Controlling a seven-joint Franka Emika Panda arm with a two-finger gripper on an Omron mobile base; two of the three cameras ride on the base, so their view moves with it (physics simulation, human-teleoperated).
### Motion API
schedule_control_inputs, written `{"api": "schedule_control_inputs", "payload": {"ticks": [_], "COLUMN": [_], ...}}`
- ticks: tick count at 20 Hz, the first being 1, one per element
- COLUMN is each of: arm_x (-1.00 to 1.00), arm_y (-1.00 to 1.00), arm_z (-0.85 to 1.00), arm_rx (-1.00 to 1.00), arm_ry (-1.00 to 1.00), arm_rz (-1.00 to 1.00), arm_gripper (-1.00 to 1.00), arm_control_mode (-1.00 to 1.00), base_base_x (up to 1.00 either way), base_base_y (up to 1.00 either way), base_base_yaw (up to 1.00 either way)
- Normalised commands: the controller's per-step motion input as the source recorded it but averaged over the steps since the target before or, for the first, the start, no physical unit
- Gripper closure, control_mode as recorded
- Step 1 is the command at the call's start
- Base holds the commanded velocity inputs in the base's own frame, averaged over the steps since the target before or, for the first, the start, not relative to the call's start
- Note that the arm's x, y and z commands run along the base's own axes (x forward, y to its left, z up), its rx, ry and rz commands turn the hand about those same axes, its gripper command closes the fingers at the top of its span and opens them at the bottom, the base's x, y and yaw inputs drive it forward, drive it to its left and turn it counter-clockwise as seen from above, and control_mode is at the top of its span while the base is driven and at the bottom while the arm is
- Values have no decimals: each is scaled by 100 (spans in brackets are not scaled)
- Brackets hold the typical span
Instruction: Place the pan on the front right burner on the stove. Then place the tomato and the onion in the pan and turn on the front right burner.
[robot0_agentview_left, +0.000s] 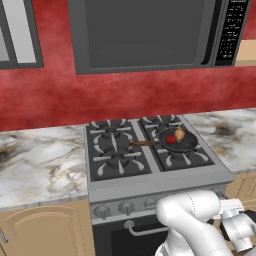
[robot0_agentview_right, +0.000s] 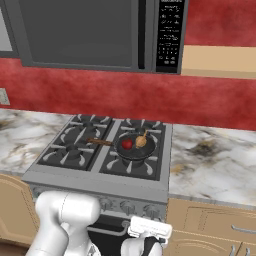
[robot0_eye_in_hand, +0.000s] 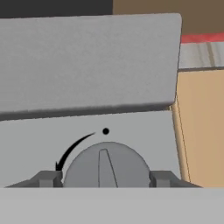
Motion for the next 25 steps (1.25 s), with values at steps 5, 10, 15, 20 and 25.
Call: {"api": "schedule_control_inputs", "payload": {"ticks": [5, 10, 15, 20, 25], "arm_x": [0, 0, 0, 0, 0], "arm_y": [4, 2, 2, 4, 8], "arm_z": [0, 0, 0, 0, 0], "arm_rx": [-33, -39, -44, -40, -24], "arm_ry": [0, 0, -2, 0, 0], "arm_rz": [6, 8, 11, 8, 1], "arm_gripper": [100, 100, 100, 100, 100], "arm_control_mode": [-100, -100, -100, -100, -100], "base_base_x": [0, 0, 0, 0, 0], "base_base_y": [0, 0, 0, 0, 0], "base_base_yaw": [0, 0, 0, 0, 0]}}
